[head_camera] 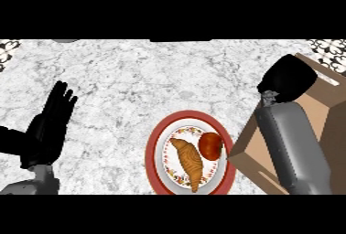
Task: Pick the tomato from the plate and place it in the cardboard box
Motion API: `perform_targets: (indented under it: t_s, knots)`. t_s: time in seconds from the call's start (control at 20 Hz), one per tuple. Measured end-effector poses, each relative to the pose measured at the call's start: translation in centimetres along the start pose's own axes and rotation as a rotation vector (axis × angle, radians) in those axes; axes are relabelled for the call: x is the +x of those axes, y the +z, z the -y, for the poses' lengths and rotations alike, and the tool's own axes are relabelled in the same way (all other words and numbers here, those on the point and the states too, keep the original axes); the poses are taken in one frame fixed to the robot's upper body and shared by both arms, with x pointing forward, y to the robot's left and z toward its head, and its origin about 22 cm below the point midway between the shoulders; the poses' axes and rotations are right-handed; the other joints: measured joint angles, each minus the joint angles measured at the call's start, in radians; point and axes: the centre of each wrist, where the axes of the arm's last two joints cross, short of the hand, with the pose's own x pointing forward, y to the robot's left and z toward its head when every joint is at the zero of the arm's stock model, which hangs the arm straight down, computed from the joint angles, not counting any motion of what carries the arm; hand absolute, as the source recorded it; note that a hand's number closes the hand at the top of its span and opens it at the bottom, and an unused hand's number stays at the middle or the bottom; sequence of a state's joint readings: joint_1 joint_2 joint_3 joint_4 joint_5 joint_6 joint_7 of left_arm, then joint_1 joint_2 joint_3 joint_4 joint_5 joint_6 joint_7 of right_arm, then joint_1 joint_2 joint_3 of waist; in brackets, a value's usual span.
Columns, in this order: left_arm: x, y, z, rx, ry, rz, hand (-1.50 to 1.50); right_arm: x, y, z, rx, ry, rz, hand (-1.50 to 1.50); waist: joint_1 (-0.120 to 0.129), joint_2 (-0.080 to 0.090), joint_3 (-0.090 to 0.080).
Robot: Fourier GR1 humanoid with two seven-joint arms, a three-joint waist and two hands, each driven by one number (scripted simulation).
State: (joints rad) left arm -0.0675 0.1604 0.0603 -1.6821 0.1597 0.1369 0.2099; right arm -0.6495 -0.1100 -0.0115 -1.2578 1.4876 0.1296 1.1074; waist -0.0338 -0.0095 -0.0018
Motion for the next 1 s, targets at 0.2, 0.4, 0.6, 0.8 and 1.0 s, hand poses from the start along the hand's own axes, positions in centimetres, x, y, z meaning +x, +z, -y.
perform_targets:
  t_s: [0.2,0.4,0.6,0.8,1.0]
  knots:
    - [-0.2,0.2,0.1,-0.004,-0.009,0.0,0.0,-2.7,-1.1,-1.5,0.137,-0.007,-0.068,-1.5,0.011,0.001,-0.001]
    - [-0.1,0.0,0.4,-0.014,-0.007,0.005,0.0,-5.1,-0.8,-0.7,0.097,-0.077,-0.078,-1.5,0.022,0.002,-0.005]
    - [0.2,-0.3,0.2,-0.017,-0.003,0.0,0.0,-6.6,-0.7,0.9,-0.081,-0.184,-0.044,-1.5,0.023,0.003,-0.005]
    - [0.3,-0.4,0.5,-0.025,0.001,0.002,0.0,-7.2,-0.6,2.8,-0.228,-0.35,-0.025,-1.5,0.027,0.006,0.0]
    - [0.1,-0.3,0.8,-0.024,-0.007,0.0,0.0,-8.0,0.2,5.0,-0.284,-0.573,-0.066,-1.5,0.026,0.005,0.002]
